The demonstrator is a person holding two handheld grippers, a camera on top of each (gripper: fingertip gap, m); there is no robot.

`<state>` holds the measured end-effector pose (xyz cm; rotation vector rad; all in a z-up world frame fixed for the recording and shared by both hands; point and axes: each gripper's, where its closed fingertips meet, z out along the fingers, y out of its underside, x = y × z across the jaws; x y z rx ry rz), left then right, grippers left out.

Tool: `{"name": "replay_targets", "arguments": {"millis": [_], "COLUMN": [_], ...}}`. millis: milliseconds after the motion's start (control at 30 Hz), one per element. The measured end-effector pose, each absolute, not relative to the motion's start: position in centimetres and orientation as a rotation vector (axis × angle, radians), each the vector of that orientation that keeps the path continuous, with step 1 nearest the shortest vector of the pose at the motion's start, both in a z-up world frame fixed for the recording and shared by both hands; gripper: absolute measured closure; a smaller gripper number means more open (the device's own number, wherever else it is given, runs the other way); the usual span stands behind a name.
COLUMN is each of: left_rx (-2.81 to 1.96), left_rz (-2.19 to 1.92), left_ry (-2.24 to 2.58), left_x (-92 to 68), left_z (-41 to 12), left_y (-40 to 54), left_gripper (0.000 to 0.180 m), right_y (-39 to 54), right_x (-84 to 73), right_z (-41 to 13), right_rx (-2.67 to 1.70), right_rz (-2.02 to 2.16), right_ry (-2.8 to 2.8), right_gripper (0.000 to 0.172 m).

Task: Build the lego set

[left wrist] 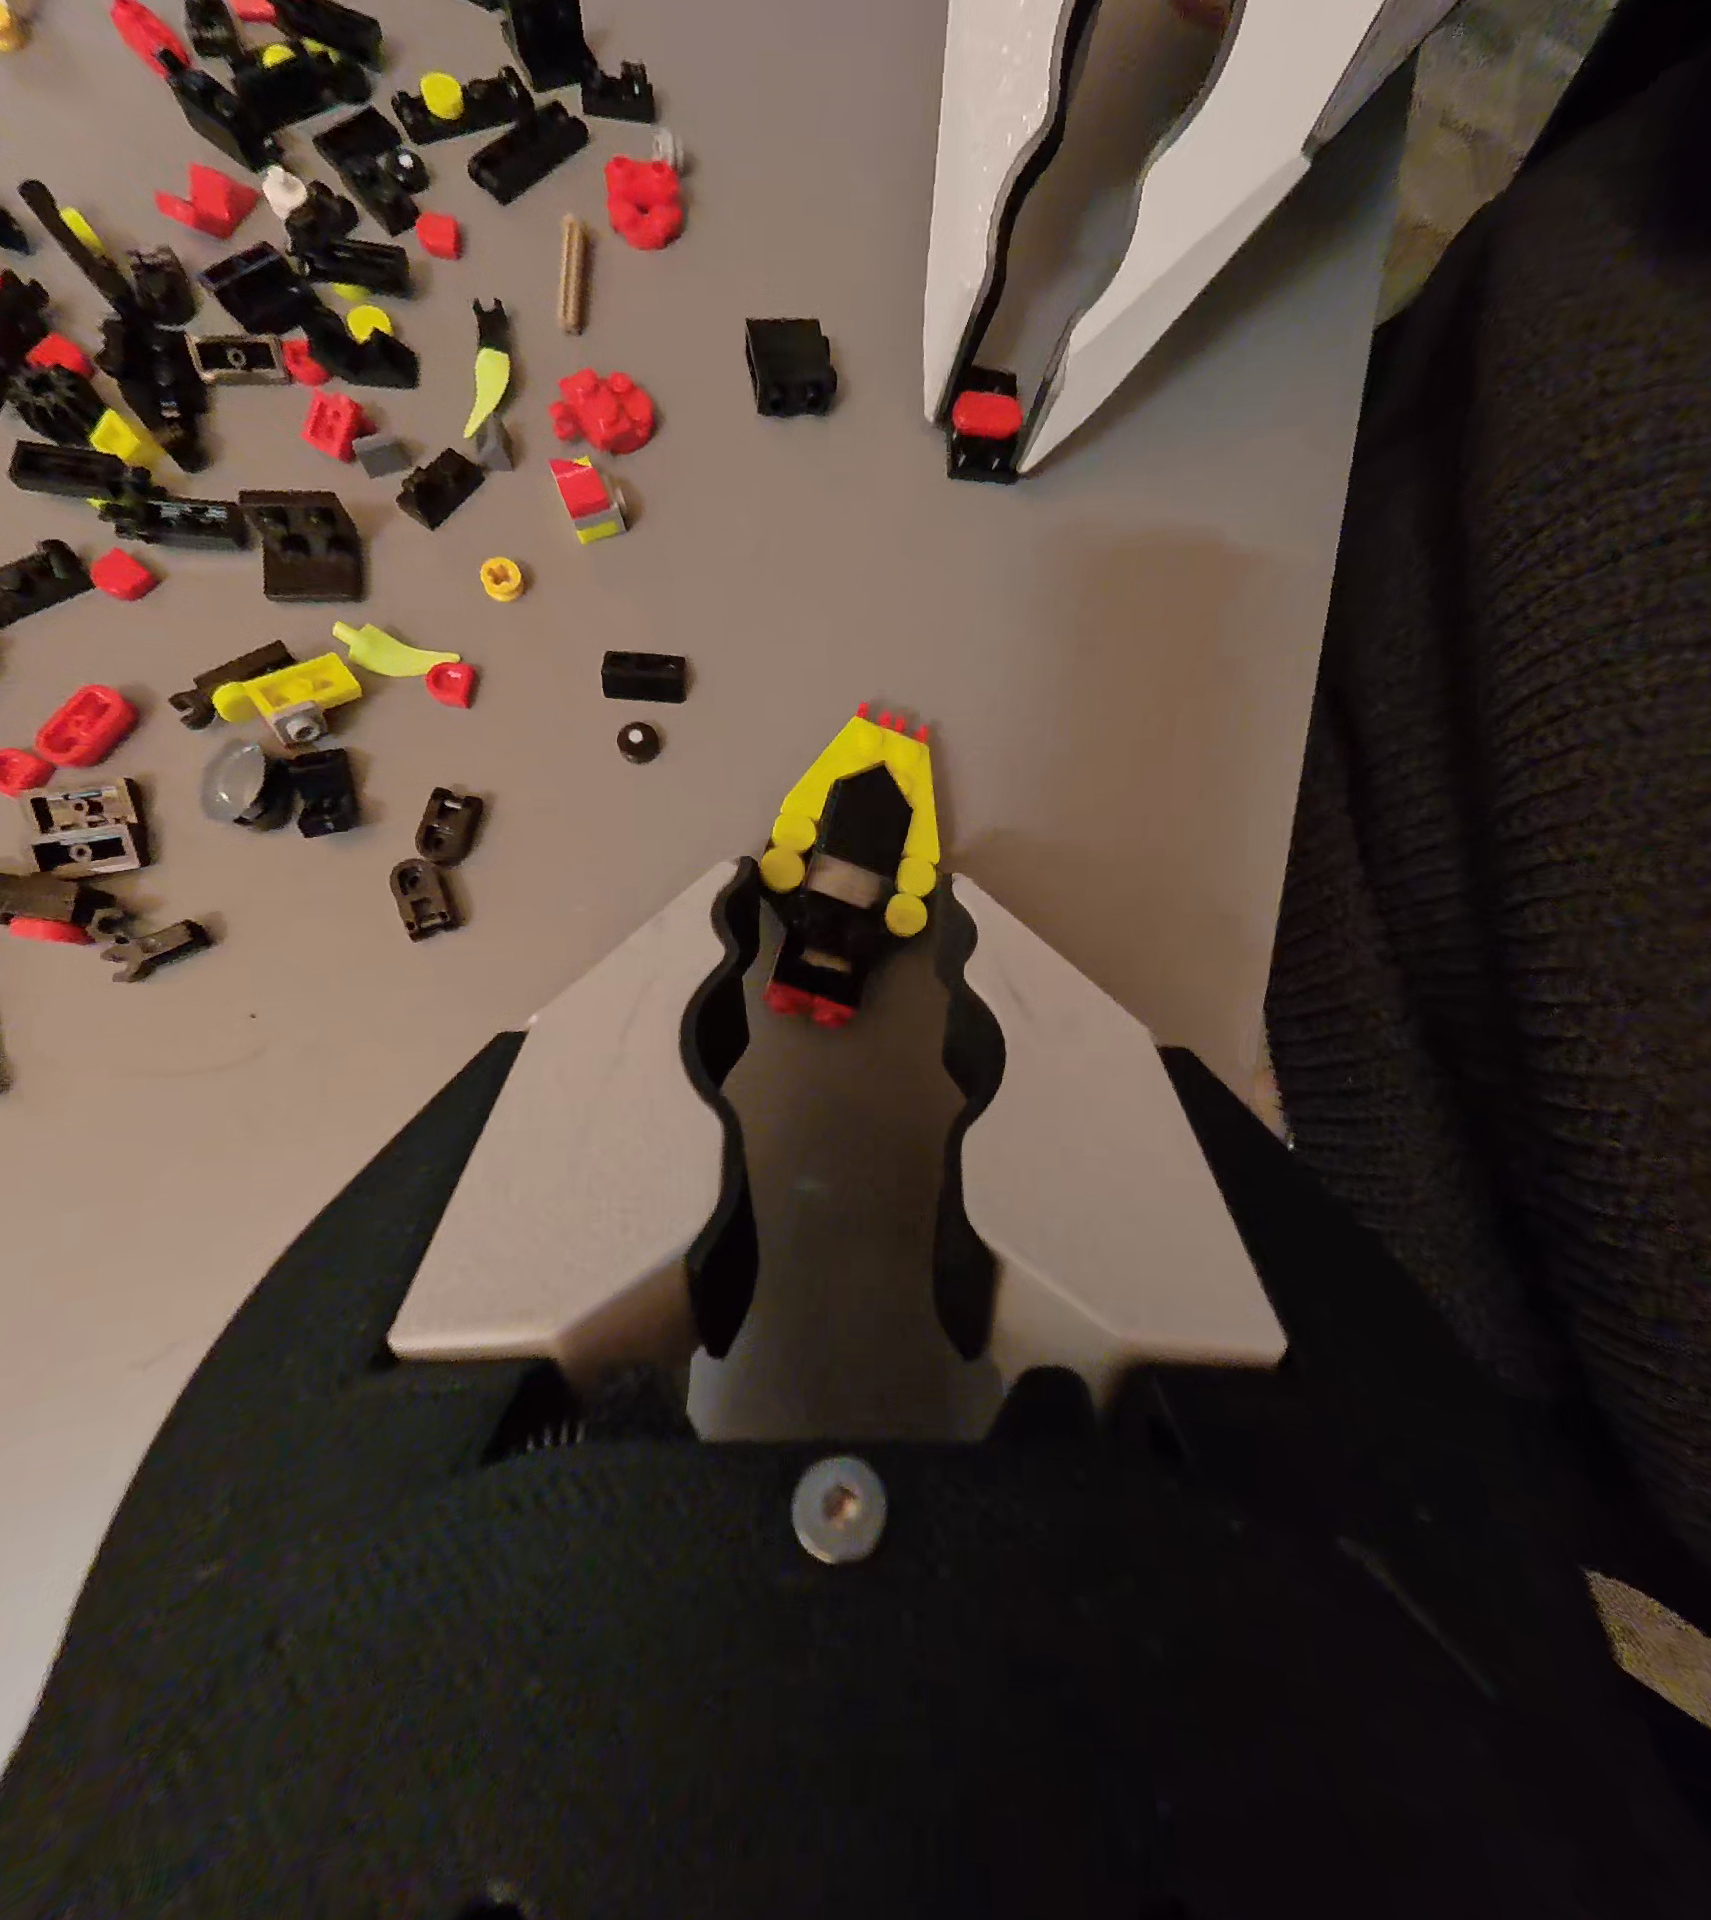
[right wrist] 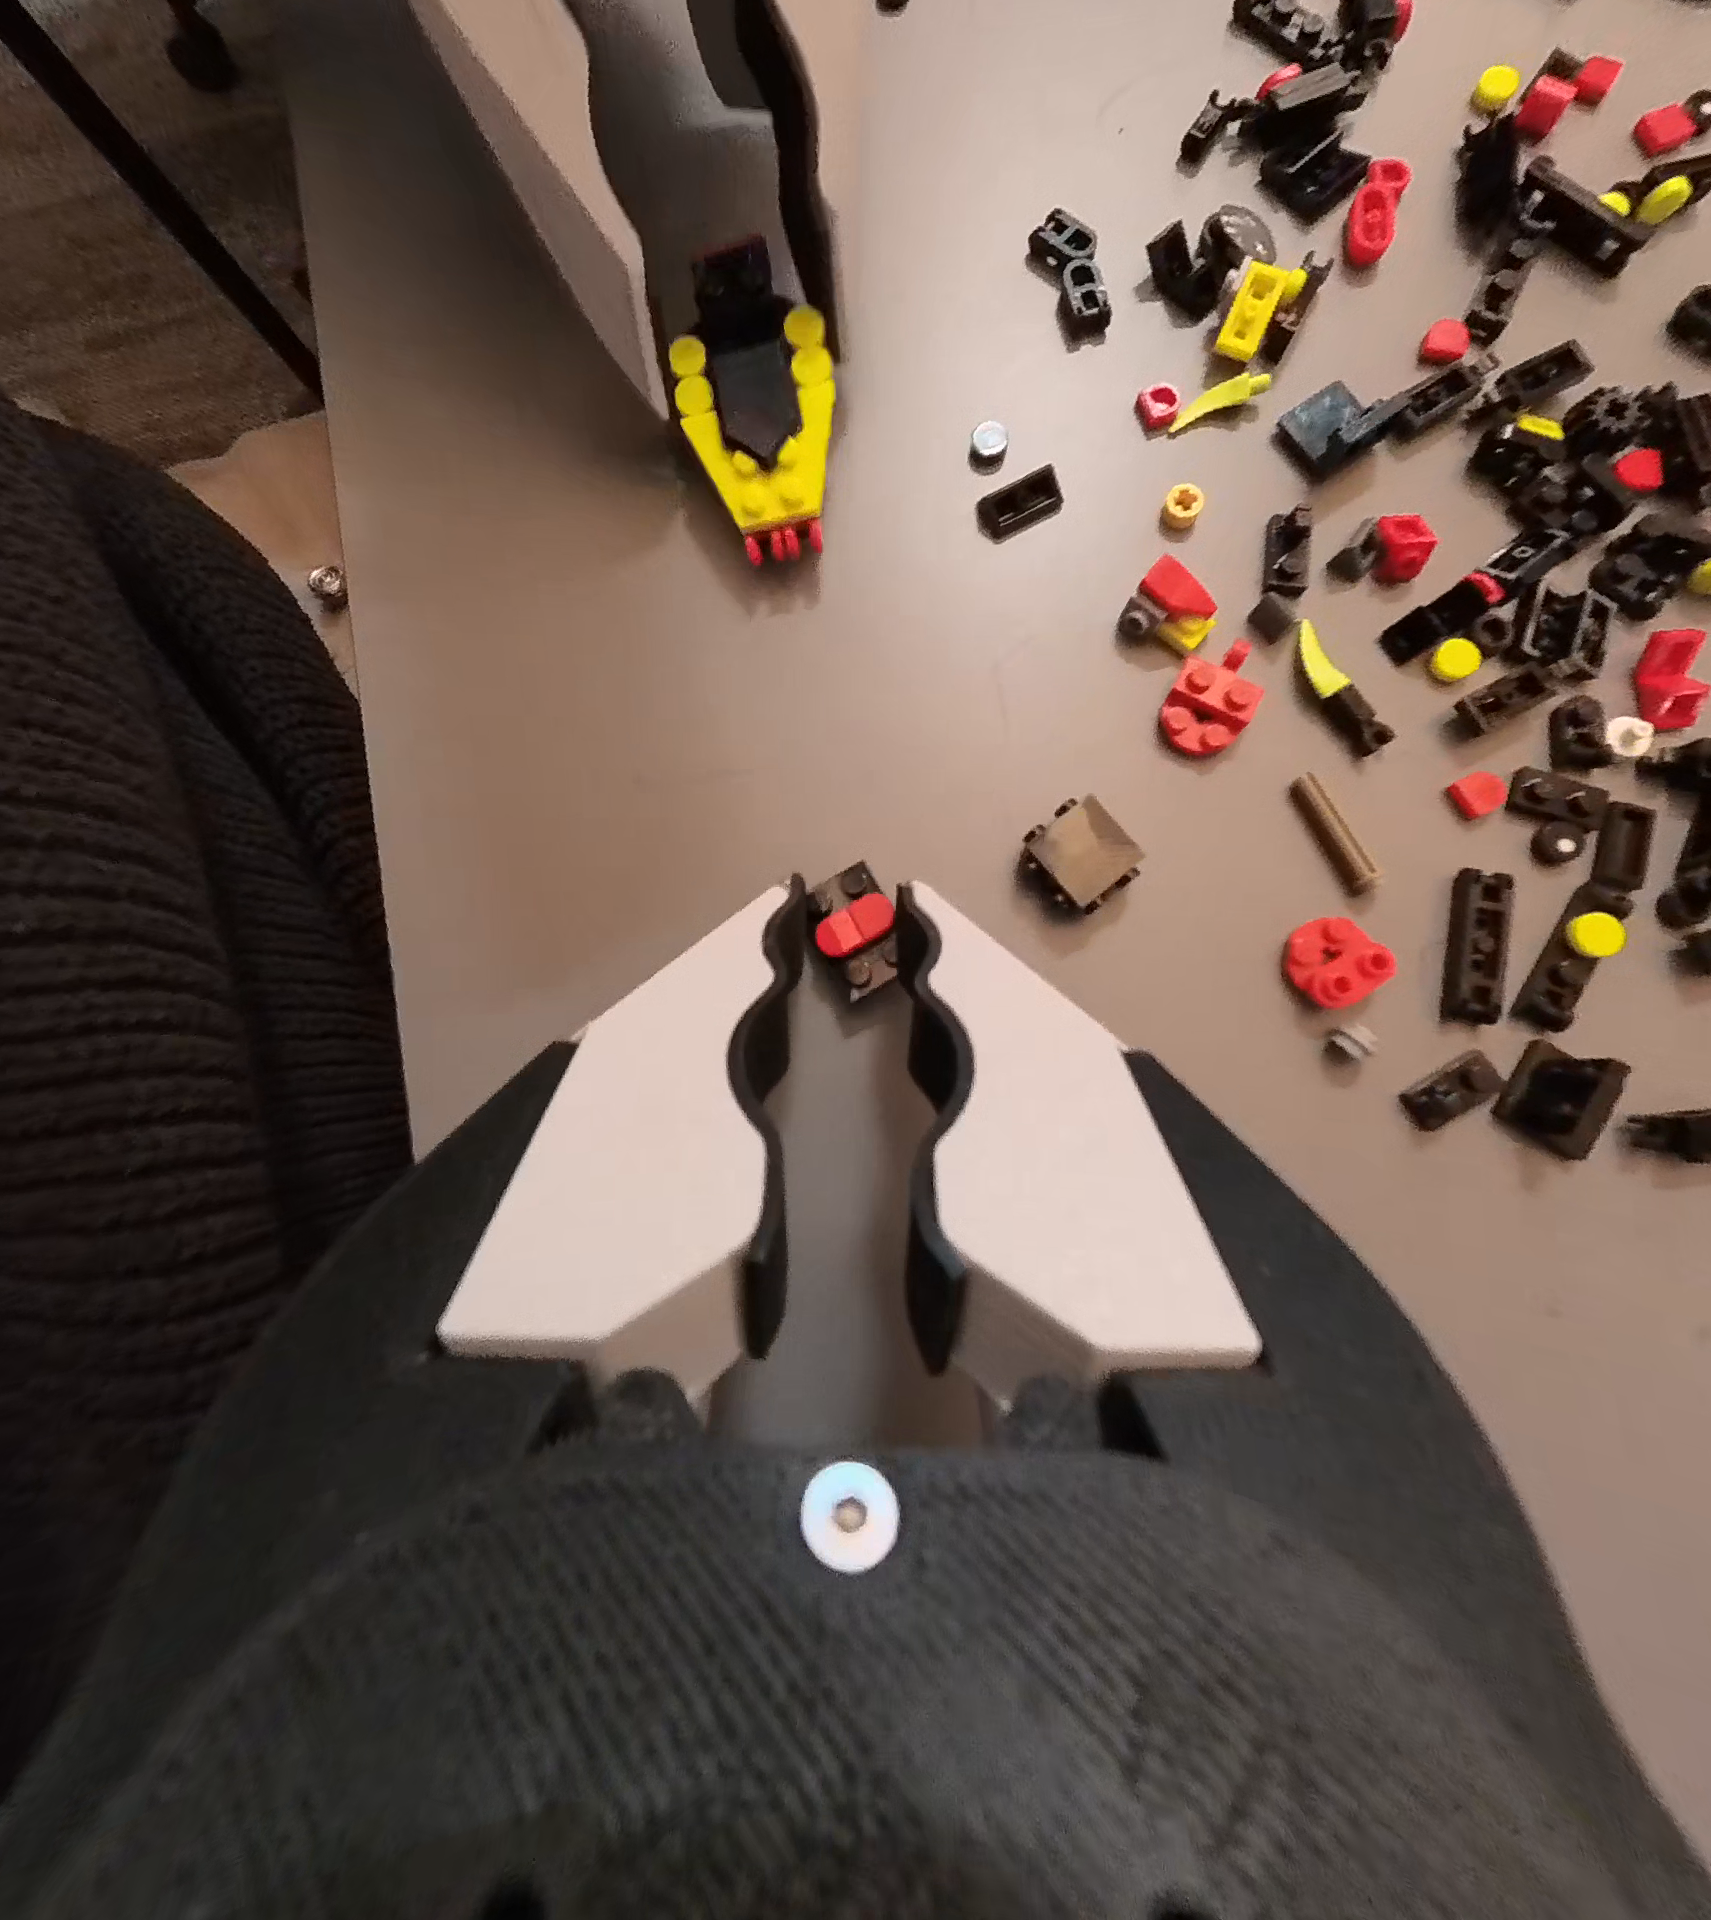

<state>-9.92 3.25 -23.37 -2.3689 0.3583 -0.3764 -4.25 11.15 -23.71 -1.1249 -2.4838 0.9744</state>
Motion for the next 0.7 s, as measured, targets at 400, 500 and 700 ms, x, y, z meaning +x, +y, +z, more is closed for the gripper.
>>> {"name": "replay_targets", "arguments": {"millis": [400, 500, 700], "left_rx": [-2.352, -2.478, -2.482], "left_rz": [-0.147, -0.071, -0.053], "left_ry": [-0.019, -0.103, -0.096], "left_x": [-18.5, -21.0, -21.6], "left_z": [-21.0, -23.7, -24.3], "left_y": [-0.1, -2.4, -2.7], "left_gripper": [0.148, 0.148, 0.163], "right_y": [12.7, 13.2, 13.8], "right_x": [-4.6, -4.8, -5.3], "right_z": [-21.6, -21.3, -21.2], "right_rx": [-1.205, -1.223, -1.273], "right_rz": [1.123, 1.142, 1.191], "right_ry": [-2.336, -2.312, -2.277], "right_gripper": [0.154, 0.158, 0.160]}}
